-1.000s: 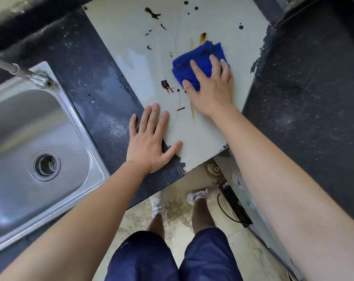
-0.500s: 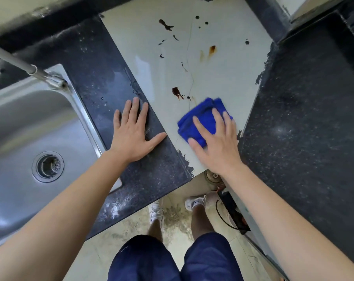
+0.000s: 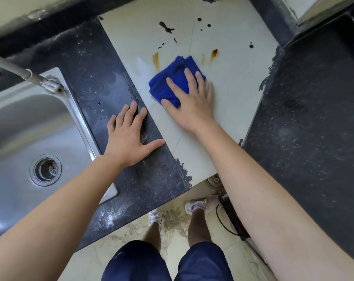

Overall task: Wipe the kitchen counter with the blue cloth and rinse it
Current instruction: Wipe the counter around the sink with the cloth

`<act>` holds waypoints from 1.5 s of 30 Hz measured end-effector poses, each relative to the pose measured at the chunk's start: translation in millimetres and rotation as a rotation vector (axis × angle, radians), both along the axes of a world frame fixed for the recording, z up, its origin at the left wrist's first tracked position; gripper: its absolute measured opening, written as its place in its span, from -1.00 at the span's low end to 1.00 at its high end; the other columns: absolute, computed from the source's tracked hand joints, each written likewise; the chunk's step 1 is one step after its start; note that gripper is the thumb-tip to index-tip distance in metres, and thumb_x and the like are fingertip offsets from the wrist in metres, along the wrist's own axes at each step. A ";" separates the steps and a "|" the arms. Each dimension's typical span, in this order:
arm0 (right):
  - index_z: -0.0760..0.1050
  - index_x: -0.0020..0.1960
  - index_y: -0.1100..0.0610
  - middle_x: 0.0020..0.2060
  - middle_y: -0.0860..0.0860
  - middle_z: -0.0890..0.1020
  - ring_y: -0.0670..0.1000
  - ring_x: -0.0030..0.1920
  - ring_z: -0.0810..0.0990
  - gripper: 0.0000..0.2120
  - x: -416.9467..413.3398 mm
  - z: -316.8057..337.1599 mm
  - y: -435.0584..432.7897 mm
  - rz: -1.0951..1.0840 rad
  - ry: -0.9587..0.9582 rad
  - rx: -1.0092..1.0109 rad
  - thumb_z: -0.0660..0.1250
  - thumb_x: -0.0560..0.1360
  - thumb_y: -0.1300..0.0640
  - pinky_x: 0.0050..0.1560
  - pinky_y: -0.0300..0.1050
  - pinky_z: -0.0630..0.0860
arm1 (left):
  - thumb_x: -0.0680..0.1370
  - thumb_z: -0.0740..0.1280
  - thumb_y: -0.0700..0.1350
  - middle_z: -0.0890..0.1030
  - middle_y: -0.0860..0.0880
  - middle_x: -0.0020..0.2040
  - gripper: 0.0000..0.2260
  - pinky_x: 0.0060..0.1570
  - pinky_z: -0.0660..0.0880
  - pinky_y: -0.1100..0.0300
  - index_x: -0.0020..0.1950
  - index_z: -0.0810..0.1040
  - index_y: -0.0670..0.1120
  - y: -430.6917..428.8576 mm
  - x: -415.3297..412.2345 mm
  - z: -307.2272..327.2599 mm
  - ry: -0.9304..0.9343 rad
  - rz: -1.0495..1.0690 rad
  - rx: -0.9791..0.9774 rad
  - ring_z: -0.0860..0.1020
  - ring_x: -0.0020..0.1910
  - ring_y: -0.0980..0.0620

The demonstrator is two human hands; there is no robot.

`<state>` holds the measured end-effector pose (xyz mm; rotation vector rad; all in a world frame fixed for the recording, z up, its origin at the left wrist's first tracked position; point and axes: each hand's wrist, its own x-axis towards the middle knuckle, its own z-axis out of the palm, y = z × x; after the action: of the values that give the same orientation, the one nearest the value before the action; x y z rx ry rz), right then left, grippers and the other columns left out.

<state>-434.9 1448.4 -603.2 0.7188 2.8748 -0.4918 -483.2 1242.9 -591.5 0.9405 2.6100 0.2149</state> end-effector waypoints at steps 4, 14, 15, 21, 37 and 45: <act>0.18 0.56 -0.24 0.62 0.09 0.02 0.18 0.60 -0.10 -0.41 137.4 1.6 -30.4 -0.047 -0.010 0.010 0.10 0.57 -0.36 0.55 0.29 -0.07 | 0.40 0.08 0.55 -0.01 -0.06 0.63 -0.07 0.52 -0.17 -0.12 0.61 0.07 0.02 0.2 0.2 0.3 -0.015 -0.004 0.009 -0.10 0.60 -0.06; 0.11 0.57 -0.27 0.61 0.15 -0.02 0.27 0.58 -0.09 -0.37 10.3 7.1 -18.8 -0.078 -0.083 -0.011 0.11 0.55 -0.38 0.55 0.26 -0.13 | 0.46 0.01 0.53 -0.19 -0.05 0.63 -0.09 0.52 -0.24 -0.18 0.63 -0.09 0.01 -1.1 -1.2 -2.7 -0.069 -0.045 -0.030 -0.26 0.59 -0.04; 0.07 0.57 -0.27 0.61 0.14 -0.04 0.27 0.58 -0.11 -0.36 -23.7 8.2 -12.0 -0.072 -0.105 -0.007 0.09 0.55 -0.39 0.55 0.25 -0.14 | 0.46 0.00 0.53 -0.21 -0.05 0.63 -0.09 0.52 -0.25 -0.18 0.63 -0.11 0.01 -1.1 -1.6 -3.2 -0.073 -0.046 -0.036 -0.27 0.59 -0.04; -0.01 0.57 -0.32 0.62 0.08 -0.07 0.23 0.57 -0.07 -0.32 -138.0 13.6 24.7 -0.036 -0.178 0.030 -0.01 0.50 -0.47 0.54 0.25 -0.16 | 0.45 -0.02 0.53 -0.26 -0.04 0.62 -0.09 0.51 -0.28 -0.18 0.62 -0.17 0.02 -2.1 -2.8 -4.1 -0.081 -0.051 -0.066 -0.32 0.57 -0.04; -0.04 0.59 -0.29 0.61 0.02 -0.20 0.16 0.58 -0.25 -0.40 156.6 23.8 -103.8 -0.316 -0.235 -0.051 0.01 0.60 -0.37 0.57 0.22 -0.13 | 0.47 -0.02 0.52 -0.20 -0.10 0.63 -0.10 0.51 -0.19 -0.24 0.62 -0.10 -0.02 -3.1 -4.1 -2.8 -0.079 -0.083 -0.047 -0.23 0.59 -0.11; -0.07 0.56 -0.35 0.60 0.05 -0.19 0.18 0.57 -0.24 -0.39 76.3 22.8 -43.0 -0.241 -0.231 -0.083 0.03 0.58 -0.38 0.56 0.21 -0.20 | 0.47 -0.05 0.53 -0.21 -0.09 0.62 -0.10 0.51 -0.21 -0.22 0.62 -0.13 -0.02 -2.4 -4.0 -2.5 -0.071 -0.087 -0.064 -0.25 0.59 -0.10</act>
<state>-358.7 1405.3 -580.4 1.0399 2.5528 -0.5157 -487.3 1240.4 -594.0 1.0035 2.4898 0.1387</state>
